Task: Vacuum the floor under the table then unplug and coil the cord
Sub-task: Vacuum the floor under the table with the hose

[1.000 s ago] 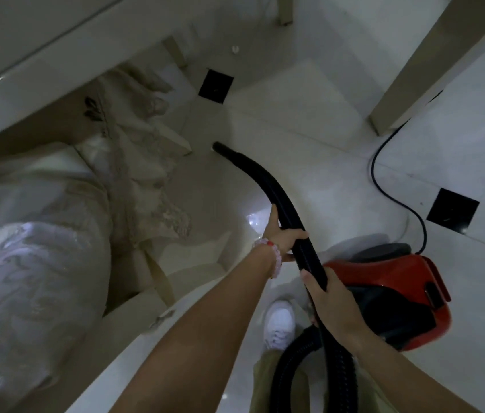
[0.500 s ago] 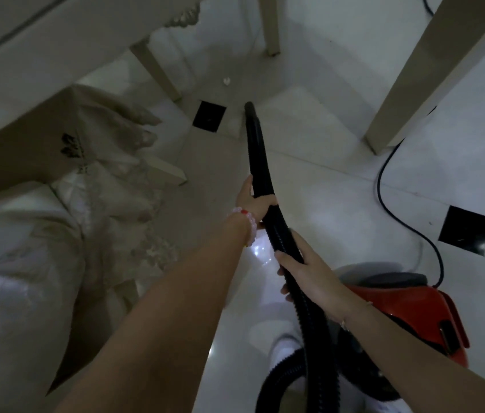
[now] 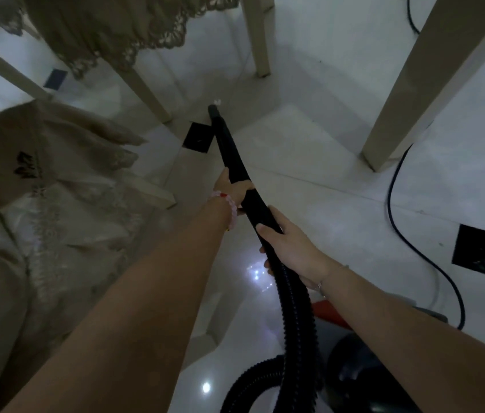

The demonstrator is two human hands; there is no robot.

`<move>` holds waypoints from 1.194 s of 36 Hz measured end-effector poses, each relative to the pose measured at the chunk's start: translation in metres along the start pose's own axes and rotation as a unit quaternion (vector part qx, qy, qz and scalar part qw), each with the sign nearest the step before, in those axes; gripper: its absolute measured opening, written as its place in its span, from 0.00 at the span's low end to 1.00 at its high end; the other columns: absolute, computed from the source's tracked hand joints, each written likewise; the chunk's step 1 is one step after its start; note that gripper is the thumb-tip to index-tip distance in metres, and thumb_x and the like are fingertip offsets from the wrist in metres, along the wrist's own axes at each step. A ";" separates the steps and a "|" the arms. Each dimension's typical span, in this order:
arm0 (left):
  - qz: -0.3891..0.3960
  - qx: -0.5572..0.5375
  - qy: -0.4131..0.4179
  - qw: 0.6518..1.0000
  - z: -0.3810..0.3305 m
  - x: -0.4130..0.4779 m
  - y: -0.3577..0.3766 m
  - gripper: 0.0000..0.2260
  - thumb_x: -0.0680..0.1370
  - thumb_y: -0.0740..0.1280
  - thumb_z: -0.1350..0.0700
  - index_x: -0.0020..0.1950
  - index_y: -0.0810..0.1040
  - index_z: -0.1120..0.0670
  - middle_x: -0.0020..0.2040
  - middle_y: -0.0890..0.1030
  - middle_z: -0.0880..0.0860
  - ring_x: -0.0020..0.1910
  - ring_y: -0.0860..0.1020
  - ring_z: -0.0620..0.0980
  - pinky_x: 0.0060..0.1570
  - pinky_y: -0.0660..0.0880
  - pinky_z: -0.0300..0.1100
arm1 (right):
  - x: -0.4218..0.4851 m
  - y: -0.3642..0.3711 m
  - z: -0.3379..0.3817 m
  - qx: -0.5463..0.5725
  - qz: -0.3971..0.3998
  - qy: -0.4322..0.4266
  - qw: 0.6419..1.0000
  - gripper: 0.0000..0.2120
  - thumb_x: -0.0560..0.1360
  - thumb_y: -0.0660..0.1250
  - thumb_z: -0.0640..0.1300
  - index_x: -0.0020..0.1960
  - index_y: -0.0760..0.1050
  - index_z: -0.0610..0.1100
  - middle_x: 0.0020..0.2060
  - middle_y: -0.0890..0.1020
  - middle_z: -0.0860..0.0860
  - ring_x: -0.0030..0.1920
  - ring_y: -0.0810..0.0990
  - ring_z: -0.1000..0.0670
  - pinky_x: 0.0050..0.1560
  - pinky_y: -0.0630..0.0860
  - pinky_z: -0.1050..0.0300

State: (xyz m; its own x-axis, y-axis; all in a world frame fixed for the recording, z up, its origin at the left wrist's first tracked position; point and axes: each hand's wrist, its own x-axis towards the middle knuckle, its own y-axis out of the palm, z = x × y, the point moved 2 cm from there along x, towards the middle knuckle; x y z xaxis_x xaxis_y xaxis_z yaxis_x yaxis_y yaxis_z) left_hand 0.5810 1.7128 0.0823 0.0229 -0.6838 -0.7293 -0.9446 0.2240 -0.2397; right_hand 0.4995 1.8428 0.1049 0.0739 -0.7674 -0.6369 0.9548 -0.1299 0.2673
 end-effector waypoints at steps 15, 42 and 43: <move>0.031 0.004 -0.005 0.999 -0.002 0.008 0.004 0.35 0.74 0.66 0.63 0.77 0.56 0.46 0.70 0.69 0.58 0.62 0.75 0.59 0.57 0.77 0.55 | 0.004 0.002 0.000 0.003 -0.018 -0.013 1.000 0.22 0.81 0.58 0.46 0.73 0.60 0.57 0.34 0.73 0.48 0.27 0.71 0.51 0.25 0.73 0.60; 0.045 0.009 0.000 0.999 -0.010 0.021 0.005 0.33 0.74 0.65 0.64 0.76 0.58 0.48 0.68 0.71 0.59 0.55 0.74 0.57 0.51 0.77 0.51 | 0.012 0.001 0.008 -0.021 -0.029 -0.024 0.999 0.18 0.81 0.57 0.45 0.69 0.63 0.57 0.35 0.72 0.48 0.27 0.72 0.49 0.26 0.74 0.59; 0.046 0.013 0.000 0.999 -0.010 0.020 0.006 0.33 0.74 0.65 0.64 0.76 0.59 0.48 0.68 0.71 0.59 0.55 0.75 0.57 0.51 0.77 0.51 | 0.012 -0.001 0.007 -0.021 -0.032 -0.021 0.999 0.20 0.81 0.57 0.45 0.71 0.62 0.57 0.35 0.73 0.48 0.27 0.72 0.49 0.25 0.74 0.59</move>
State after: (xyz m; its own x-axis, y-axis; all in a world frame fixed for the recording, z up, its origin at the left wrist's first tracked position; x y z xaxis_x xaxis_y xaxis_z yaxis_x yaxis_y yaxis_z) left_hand 0.5726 1.6936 0.0721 -0.0638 -0.6592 -0.7492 -0.9341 0.3036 -0.1876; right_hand 0.4978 1.8291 0.1025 0.0008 -0.7842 -0.6206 0.9685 -0.1540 0.1959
